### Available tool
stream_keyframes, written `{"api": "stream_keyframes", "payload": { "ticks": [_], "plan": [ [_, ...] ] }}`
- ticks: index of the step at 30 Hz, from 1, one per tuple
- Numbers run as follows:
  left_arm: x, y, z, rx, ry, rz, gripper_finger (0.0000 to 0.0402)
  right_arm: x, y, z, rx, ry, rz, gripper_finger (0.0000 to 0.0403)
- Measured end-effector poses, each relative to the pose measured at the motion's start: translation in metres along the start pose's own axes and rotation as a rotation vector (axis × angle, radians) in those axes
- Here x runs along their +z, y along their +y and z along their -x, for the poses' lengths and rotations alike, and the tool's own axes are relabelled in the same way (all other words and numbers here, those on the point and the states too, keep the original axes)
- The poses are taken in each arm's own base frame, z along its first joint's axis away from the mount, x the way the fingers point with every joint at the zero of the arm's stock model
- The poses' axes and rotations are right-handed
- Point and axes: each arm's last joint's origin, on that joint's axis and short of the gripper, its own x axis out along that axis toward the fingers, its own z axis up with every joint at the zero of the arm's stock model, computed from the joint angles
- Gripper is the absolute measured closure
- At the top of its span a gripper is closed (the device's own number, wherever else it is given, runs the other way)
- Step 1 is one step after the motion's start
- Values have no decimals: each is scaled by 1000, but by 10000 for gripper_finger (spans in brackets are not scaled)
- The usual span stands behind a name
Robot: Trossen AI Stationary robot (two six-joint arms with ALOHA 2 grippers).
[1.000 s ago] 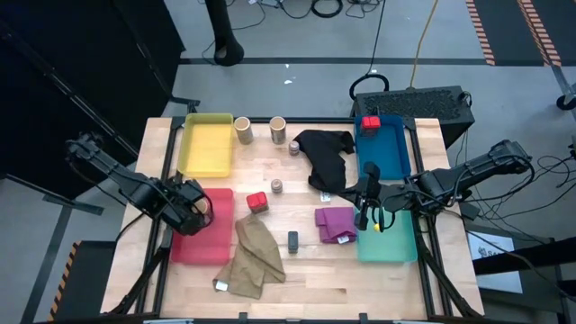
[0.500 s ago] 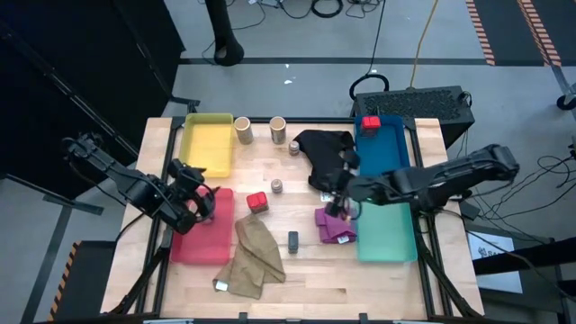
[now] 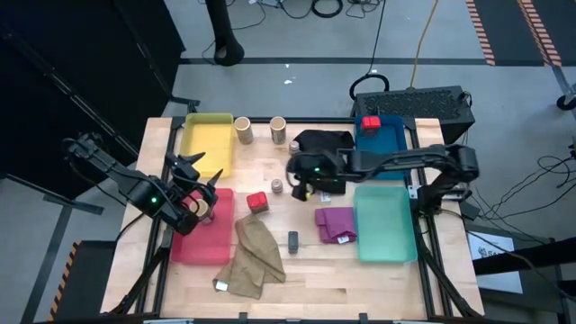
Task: Sort spices by type
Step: Put the bottom brown seasoning bottle into the green bin
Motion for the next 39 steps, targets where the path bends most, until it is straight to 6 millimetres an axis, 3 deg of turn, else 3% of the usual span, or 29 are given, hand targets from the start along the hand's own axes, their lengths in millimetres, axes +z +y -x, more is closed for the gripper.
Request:
{"api": "stream_keyframes", "payload": {
  "ticks": [8,15,20,26,32,39],
  "plan": [
    [0,1,0,4,-7,-31,59,-9,11,-49,-3,85,16,318],
    [0,1,0,4,-7,-75,59,-20,10,-71,46,135,-16,212],
    [0,1,0,4,-7,-79,59,-33,9,-88,39,188,-34,162],
    [0,1,0,3,-5,-82,59,-43,12,-102,39,207,-29,139],
    [0,1,0,3,-5,-85,59,-42,10,-106,35,173,-46,138],
    [0,1,0,4,-6,-85,59,-54,12,-117,38,216,-23,138]
  ]
}}
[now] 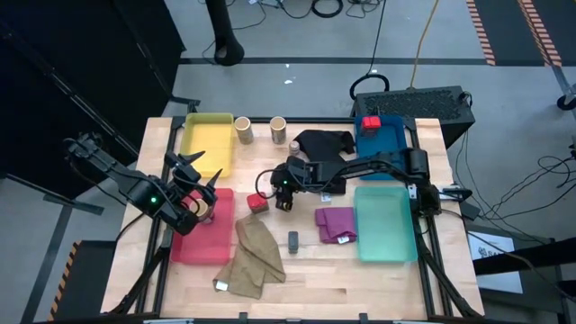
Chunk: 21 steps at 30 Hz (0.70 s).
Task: Sort spices by type
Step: Put the bottom brown seasoning bottle into the green bin
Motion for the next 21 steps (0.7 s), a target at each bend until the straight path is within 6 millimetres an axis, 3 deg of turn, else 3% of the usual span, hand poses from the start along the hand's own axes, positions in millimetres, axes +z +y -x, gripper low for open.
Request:
{"api": "stream_keyframes", "payload": {
  "ticks": [7,19,21],
  "plan": [
    [0,0,0,4,-5,-1,59,2,0,1,-4,-14,4,155],
    [0,0,0,6,-8,-14,59,5,-4,2,-9,-32,-11,299],
    [0,0,0,5,-8,-14,59,5,-7,1,-10,-31,-26,302]
  ]
}}
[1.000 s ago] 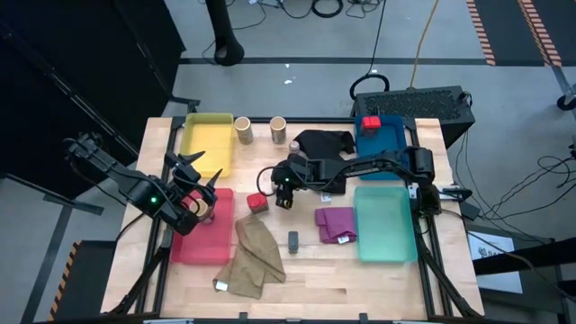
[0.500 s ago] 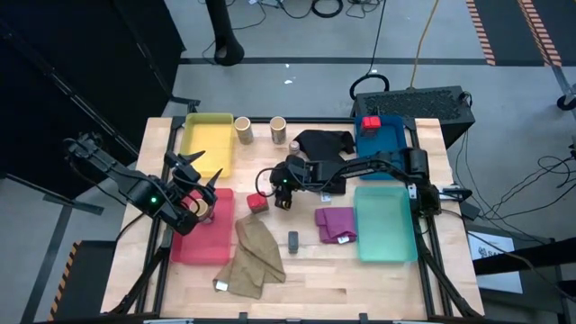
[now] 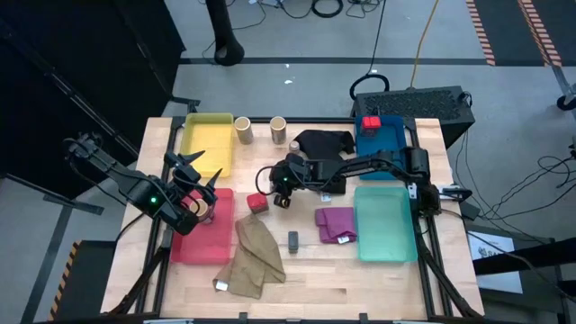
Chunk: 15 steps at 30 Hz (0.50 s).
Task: Sort spices by type
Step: Put the bottom brown seasoning bottle into the green bin
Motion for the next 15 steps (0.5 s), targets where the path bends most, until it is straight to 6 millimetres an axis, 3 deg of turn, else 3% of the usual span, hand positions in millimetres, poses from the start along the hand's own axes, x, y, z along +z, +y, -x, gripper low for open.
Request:
{"api": "stream_keyframes", "payload": {
  "ticks": [7,15],
  "plan": [
    [0,0,0,0,0,0,59,1,-5,1,-6,2,-17,302],
    [0,0,0,0,0,-1,59,13,-8,31,-7,-18,-15,312]
  ]
}}
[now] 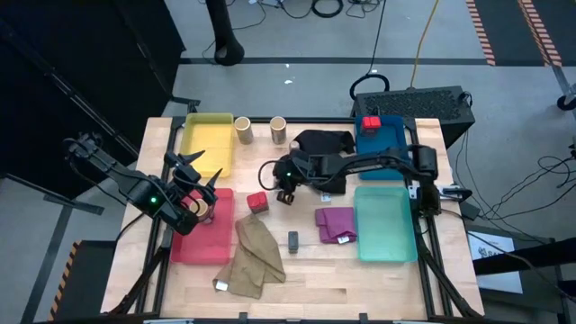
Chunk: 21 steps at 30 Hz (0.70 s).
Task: Sort spices by type
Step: Put the bottom brown seasoning bottle into the green bin
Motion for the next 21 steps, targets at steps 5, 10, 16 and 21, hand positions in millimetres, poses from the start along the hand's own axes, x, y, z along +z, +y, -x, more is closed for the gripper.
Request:
{"api": "stream_keyframes", "payload": {
  "ticks": [5,10,16,21],
  "plan": [
    [0,0,0,-3,5,-1,59,10,0,39,8,5,16,339],
    [0,0,0,-4,6,0,59,13,9,83,30,25,-2,396],
    [0,-1,0,-6,5,7,59,7,32,81,68,38,-37,392],
    [0,-1,0,-6,5,7,59,-1,56,60,98,38,-83,398]
  ]
}}
